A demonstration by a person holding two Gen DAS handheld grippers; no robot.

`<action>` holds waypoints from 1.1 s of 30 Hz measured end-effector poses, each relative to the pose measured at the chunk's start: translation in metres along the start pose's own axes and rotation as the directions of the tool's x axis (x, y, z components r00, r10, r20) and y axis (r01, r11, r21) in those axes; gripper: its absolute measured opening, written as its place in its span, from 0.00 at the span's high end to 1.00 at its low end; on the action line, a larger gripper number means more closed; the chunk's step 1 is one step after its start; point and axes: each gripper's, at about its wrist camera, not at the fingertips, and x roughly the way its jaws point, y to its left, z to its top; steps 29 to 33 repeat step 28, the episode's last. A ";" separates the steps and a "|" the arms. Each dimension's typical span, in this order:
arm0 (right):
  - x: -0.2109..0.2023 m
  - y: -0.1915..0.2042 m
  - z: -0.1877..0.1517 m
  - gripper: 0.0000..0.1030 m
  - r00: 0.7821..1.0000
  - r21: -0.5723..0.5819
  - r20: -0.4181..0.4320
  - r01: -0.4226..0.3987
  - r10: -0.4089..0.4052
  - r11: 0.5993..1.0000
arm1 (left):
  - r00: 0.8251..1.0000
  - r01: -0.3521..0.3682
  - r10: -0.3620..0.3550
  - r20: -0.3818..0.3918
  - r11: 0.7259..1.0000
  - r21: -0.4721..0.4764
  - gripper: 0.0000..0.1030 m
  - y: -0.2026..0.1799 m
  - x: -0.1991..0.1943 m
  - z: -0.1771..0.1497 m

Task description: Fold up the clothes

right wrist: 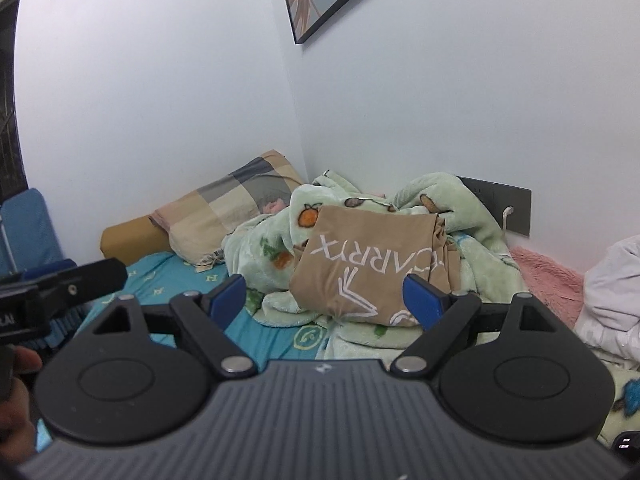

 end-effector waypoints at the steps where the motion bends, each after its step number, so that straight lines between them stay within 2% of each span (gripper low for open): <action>1: 0.002 0.003 -0.003 0.16 1.000 -0.013 0.004 0.005 -0.005 1.000 | 1.000 0.000 0.000 0.003 1.000 -0.009 0.00 0.003 0.000 -0.003; 6: 0.007 0.014 -0.018 0.16 0.998 -0.059 0.052 0.031 -0.028 0.998 | 1.000 0.013 -0.014 -0.015 0.997 -0.070 0.00 0.018 0.006 -0.018; 16: 0.026 0.022 -0.036 0.16 0.999 -0.066 0.010 0.050 -0.049 0.997 | 0.994 -0.112 0.112 -0.008 0.989 -0.099 0.00 0.039 0.005 -0.035; 33: 0.024 0.020 -0.036 0.16 0.998 -0.070 0.025 0.055 -0.053 0.996 | 0.993 -0.122 0.121 -0.016 0.989 -0.084 0.00 0.037 0.002 -0.039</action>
